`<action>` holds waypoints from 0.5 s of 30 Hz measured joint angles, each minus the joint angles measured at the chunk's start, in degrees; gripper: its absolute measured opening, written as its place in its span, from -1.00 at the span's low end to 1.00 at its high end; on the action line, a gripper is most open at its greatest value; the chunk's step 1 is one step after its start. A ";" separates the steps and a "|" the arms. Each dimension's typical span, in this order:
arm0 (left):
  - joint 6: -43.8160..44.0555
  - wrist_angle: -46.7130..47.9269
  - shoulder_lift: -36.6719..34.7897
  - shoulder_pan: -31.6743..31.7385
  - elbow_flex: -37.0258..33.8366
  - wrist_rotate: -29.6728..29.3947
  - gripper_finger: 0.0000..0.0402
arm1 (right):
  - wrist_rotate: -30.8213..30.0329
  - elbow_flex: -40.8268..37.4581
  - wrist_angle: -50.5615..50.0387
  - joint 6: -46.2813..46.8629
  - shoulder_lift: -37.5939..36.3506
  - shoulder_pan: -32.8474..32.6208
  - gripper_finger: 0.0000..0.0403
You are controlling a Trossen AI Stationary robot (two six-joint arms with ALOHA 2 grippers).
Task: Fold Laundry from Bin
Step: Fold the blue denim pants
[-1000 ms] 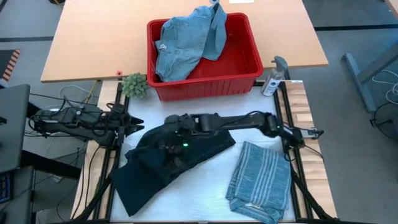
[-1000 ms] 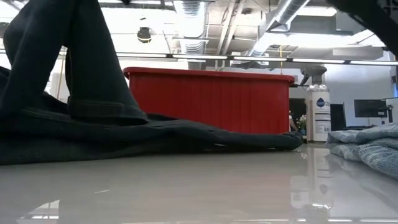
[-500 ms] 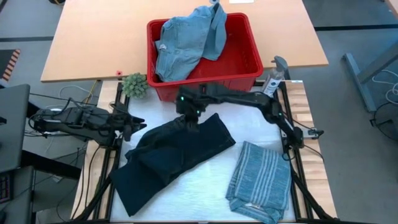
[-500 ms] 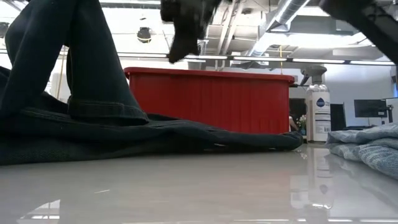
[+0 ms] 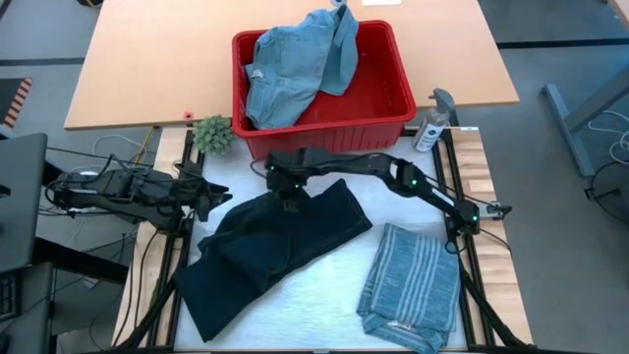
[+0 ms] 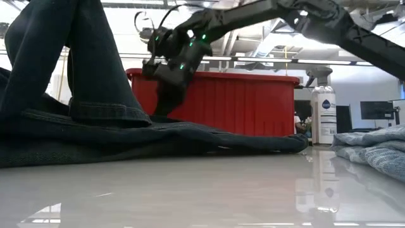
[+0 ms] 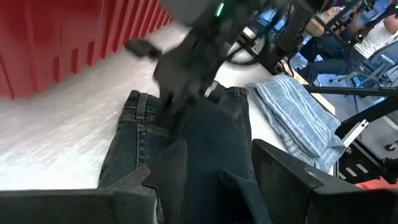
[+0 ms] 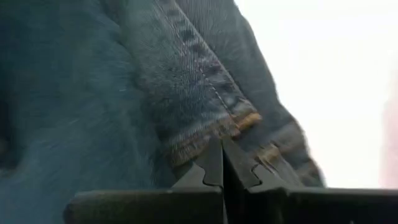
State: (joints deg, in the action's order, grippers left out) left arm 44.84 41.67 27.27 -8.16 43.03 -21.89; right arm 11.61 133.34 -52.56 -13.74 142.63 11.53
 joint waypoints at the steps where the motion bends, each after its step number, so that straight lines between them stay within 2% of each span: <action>1: 0.02 0.02 0.02 0.00 0.00 -0.04 -0.15 | -0.01 0.00 0.09 0.61 0.93 -0.15 -0.92; 4: 0.02 0.00 0.00 -0.02 0.00 -0.07 -0.15 | -2.72 0.00 -2.82 2.14 3.09 -0.71 -0.92; 11: -0.30 0.02 0.00 -0.02 0.00 -0.16 -0.15 | -19.04 0.26 -18.67 5.92 3.44 -1.05 -0.92; 15: -0.59 0.03 0.00 -0.02 0.00 -0.28 -0.15 | -21.36 0.13 -28.62 11.08 3.13 1.34 -0.92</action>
State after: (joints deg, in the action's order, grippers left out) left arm 44.25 41.70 27.27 -8.18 43.03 -22.16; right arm -9.74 133.47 -81.19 -2.66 145.75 12.87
